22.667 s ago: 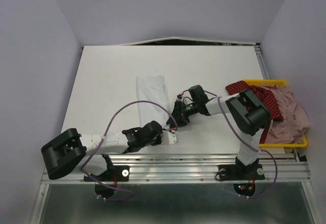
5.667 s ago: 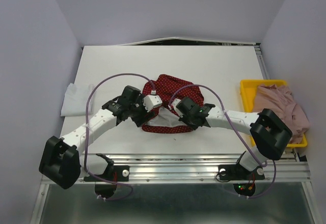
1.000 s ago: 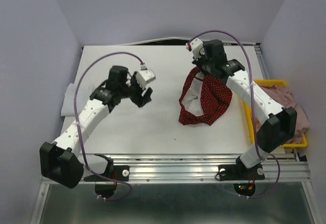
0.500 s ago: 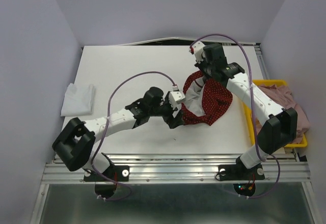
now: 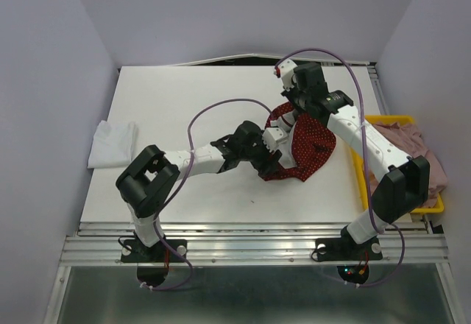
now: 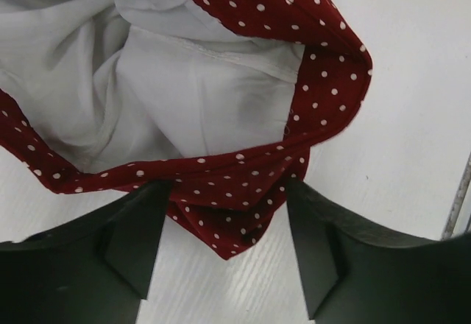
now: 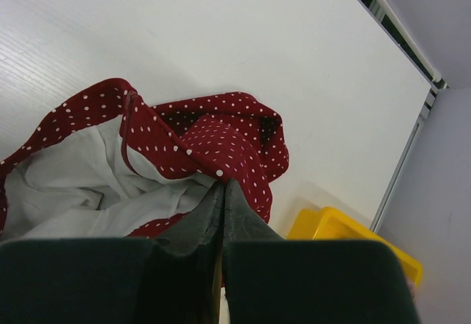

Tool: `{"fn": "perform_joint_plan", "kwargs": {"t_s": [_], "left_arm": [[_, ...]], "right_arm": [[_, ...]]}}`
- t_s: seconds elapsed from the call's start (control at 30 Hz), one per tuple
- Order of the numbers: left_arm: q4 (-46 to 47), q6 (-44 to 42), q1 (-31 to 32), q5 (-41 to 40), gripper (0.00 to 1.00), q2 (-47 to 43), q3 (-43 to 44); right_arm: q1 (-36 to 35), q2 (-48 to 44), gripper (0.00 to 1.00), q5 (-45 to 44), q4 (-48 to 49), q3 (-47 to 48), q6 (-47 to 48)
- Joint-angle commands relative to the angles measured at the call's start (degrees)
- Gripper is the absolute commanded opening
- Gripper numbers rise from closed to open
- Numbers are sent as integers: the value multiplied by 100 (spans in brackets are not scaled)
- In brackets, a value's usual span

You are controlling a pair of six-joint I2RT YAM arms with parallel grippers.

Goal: Fold and stack the skirts
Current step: Flatten the skirt out

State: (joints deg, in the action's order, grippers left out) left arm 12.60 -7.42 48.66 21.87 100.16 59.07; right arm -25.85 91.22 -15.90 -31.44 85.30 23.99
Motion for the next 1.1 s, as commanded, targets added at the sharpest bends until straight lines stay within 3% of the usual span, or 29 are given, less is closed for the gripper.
{"fn": "perform_joint_plan", "kwargs": {"t_s": [0.0, 0.03, 0.1, 0.13, 0.27, 0.37, 0.53, 0.8, 1.07], "left_arm": [[366, -23, -6, -148, 67, 65, 360], [392, 3, -6, -174, 54, 74, 368], [497, 39, -24, -192, 36, 48, 351], [506, 48, -32, -209, 21, 39, 325], [410, 74, -120, -236, 1, 30, 290], [384, 153, -287, -210, 0, -101, 193], [-204, 31, -901, 10, 0, -1065, 140], [-2180, -1375, -2500, 125, 0, -2736, 1045], [-2798, -1631, -2959, -138, 0, -3731, 1090]], "right_arm": [[36, -245, 1, -80, 314, 40, -61], [36, -245, 1, -80, 314, 40, -52], [36, -254, 1, -89, 314, 22, -61], [36, -254, 1, -97, 323, 22, -44], [88, -271, 1, -141, 314, -22, -35], [88, -263, 1, -194, 332, -66, -26], [150, -315, 1, -352, 358, -75, 123], [431, -280, 1, -572, 349, 329, 62], [431, -341, 1, -493, -178, 980, -210]]}}
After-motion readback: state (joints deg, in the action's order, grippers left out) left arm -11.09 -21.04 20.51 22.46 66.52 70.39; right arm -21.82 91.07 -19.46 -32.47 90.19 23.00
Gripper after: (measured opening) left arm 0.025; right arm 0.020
